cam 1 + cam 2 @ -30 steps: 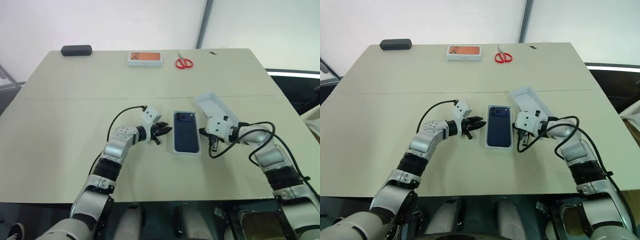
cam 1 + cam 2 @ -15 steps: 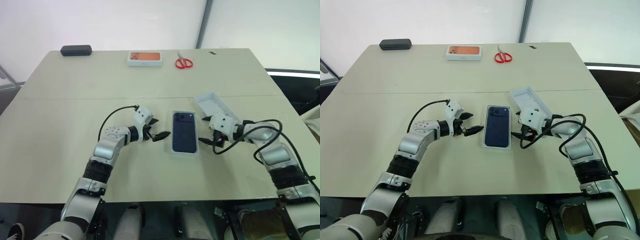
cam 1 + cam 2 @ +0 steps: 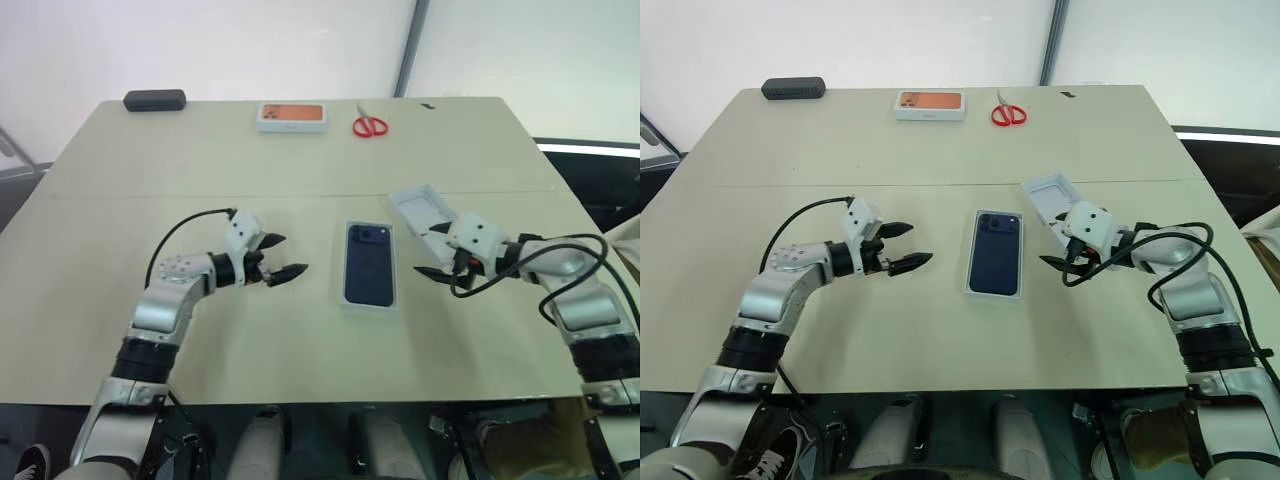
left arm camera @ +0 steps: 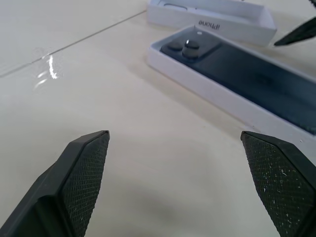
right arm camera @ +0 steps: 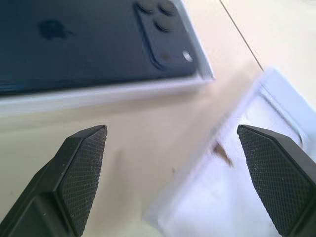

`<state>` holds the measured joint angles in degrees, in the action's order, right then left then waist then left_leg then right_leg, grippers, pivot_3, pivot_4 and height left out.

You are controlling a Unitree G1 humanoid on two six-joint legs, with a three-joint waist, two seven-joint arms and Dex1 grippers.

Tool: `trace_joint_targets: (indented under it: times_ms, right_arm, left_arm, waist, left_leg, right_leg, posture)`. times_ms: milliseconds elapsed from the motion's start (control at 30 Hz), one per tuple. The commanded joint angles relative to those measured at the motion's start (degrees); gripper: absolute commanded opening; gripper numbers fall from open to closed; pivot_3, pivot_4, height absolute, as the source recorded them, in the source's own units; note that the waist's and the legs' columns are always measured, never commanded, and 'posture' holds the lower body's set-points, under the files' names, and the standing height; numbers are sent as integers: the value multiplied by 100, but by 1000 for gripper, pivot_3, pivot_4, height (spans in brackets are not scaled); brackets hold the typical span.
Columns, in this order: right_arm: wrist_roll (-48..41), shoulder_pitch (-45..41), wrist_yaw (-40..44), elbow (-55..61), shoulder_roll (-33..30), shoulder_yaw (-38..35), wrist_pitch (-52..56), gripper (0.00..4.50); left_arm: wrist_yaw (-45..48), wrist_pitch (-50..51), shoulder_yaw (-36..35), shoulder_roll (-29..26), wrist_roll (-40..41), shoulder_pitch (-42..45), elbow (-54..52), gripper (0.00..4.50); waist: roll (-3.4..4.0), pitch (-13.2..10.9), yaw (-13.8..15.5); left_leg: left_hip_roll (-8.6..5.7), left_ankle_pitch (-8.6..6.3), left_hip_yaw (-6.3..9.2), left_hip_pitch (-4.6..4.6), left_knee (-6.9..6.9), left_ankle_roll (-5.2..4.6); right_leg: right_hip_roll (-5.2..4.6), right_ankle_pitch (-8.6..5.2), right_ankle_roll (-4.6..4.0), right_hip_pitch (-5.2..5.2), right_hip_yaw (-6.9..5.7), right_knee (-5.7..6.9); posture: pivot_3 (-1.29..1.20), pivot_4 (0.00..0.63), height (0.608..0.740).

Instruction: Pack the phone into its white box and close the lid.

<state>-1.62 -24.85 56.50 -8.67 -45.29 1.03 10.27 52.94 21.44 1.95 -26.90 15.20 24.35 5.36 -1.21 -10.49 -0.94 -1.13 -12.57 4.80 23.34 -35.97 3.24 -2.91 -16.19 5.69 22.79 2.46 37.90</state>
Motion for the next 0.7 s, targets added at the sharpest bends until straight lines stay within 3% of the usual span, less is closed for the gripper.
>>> trace_joint_targets:
  times_ms: [33,167,367,567,700]
  right_arm:
    - [-177,-507,-490,216,217,-216,1043,4413]
    - [-339,-1112,-890,251,663,-106,2473,4413]
    - [-403,-1305,-719,320,503,247,3703,4413]
    - [-775,-1933,-666,445,435,556,5645,4413]
    - [-818,-1962,-780,587,355,864,6154,4413]
  left_arm:
    - [-25,-472,-185,-10,113,-35,-446,4500]
    - [265,-643,-157,-16,368,-195,-830,4500]
    - [327,-668,-142,-147,400,-317,-889,4500]
    - [183,-534,-44,1,407,-392,-803,4500]
    - [81,-491,68,149,367,-422,-935,4500]
  waist:
    - [0,0,-16]
    - [4,-1,-21]
    - [7,-2,36]
    - [18,-9,-22]
    - [19,-9,-1]
  left_leg:
    - [-1,0,0,0,0,0]
    - [4,0,2,0,2,0]
    - [-4,-1,-4,11,4,-2]
    - [-3,-5,-4,8,0,-9]
    - [-1,-6,-3,11,7,-11]
  right_leg:
    - [0,0,0,0,0,0]
    - [3,1,-2,11,8,4]
    - [-8,1,-2,8,-2,-10]
    - [-1,1,-1,14,5,-2]
    - [6,0,-2,19,1,-1]
  posture:
    - [0,150,740]
    - [0,150,740]
    - [0,150,740]
    - [0,150,740]
    - [0,150,740]
